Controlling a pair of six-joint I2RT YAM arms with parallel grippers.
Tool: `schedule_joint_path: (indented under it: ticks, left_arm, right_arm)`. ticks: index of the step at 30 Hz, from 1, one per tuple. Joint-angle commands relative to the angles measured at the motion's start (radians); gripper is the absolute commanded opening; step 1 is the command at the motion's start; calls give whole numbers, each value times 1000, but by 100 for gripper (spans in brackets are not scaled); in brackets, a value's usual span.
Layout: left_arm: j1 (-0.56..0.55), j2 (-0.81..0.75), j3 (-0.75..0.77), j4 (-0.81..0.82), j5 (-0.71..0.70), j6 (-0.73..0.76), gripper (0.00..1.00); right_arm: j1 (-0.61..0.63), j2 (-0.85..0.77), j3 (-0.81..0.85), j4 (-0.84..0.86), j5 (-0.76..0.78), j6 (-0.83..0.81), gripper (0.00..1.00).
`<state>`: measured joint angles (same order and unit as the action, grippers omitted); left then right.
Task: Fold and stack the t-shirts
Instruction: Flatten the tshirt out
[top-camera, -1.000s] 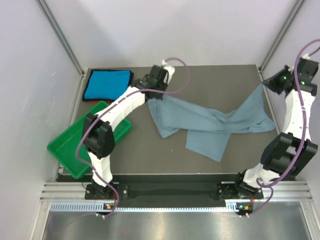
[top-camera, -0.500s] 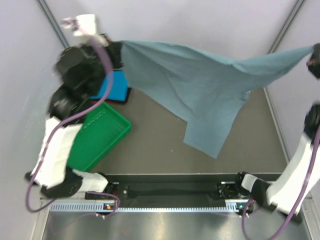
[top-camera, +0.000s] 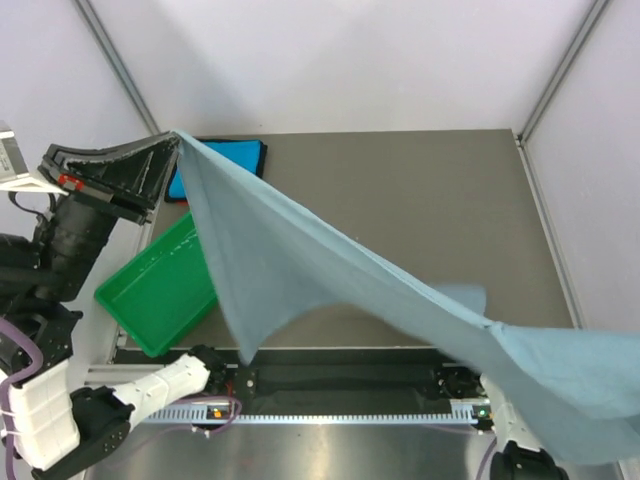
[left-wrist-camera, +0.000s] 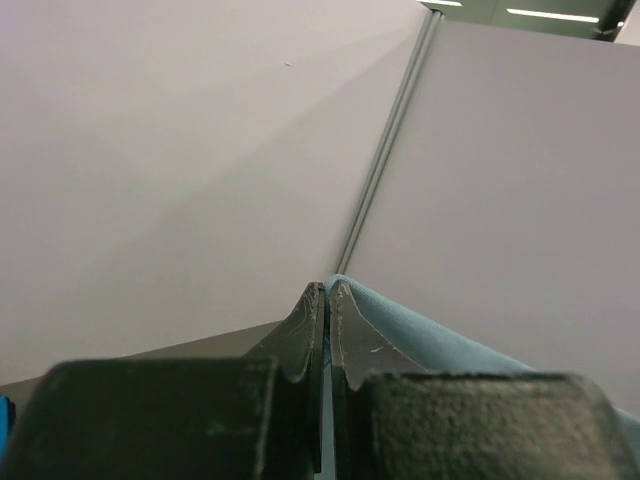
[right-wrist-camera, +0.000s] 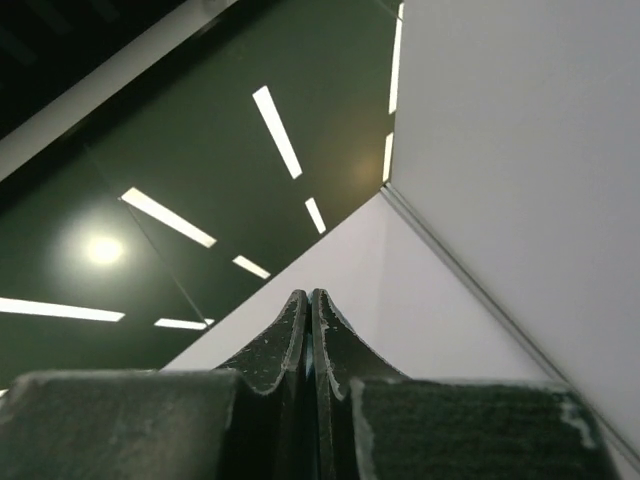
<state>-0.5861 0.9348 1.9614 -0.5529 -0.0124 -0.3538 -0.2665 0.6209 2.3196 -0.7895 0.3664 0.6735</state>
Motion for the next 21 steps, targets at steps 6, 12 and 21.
schedule_joint_path:
  ticks: [6, 12, 21]
  left_arm:
    - [2, 156, -73, 4, -38, -4, 0]
    - [22, 338, -246, 151, -161, 33, 0]
    - [245, 869, -128, 270, -52, -27, 0]
  right_arm:
    - [213, 281, -188, 13, 173, -239, 0]
    - [230, 538, -465, 314, 192, -423, 0]
    - [107, 1103, -359, 527, -200, -416, 0]
